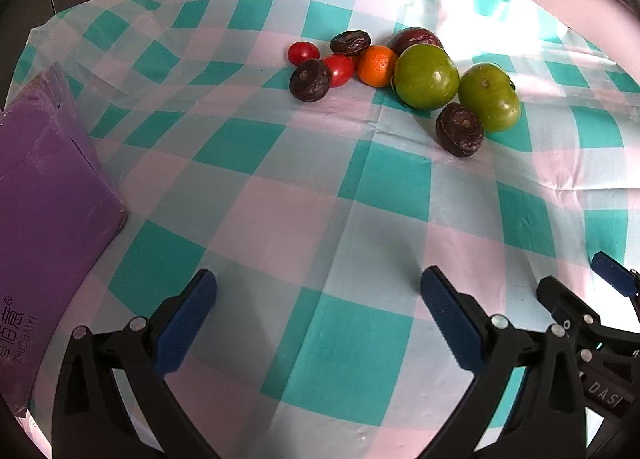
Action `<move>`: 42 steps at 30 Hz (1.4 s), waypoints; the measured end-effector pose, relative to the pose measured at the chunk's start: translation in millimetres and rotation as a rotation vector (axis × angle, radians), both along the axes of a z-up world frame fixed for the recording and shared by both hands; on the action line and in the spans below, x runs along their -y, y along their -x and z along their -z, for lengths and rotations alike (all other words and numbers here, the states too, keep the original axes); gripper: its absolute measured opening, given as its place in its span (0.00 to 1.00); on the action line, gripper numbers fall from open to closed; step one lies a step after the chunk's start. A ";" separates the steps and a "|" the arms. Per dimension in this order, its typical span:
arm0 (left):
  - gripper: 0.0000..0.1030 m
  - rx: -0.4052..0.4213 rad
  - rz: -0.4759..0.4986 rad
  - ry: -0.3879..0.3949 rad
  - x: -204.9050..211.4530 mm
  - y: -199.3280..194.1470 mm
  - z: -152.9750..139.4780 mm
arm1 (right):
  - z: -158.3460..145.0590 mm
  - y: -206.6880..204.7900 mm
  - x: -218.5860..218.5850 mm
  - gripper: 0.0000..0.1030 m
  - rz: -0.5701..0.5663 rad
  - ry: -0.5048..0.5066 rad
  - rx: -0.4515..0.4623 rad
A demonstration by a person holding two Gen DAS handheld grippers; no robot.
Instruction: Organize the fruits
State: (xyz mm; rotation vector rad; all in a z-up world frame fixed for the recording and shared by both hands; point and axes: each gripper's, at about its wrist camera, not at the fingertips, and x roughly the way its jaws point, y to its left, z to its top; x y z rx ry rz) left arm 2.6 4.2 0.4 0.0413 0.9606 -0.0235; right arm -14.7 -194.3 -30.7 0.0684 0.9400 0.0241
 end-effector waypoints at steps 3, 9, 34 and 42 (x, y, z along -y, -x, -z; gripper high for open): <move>0.99 0.000 0.000 0.000 0.2 0.1 0.0 | 0.1 -1.2 0.1 0.85 0.000 0.000 0.000; 0.99 0.000 0.000 0.000 0.1 0.2 0.0 | 0.0 -3.7 0.2 0.85 0.000 0.000 0.000; 0.99 0.000 0.000 -0.001 -0.1 -0.1 0.0 | -1.7 -11.1 3.3 0.85 0.002 -0.002 0.001; 0.99 0.000 0.000 -0.001 0.1 0.1 0.1 | -1.3 -14.6 1.9 0.85 0.002 -0.001 0.000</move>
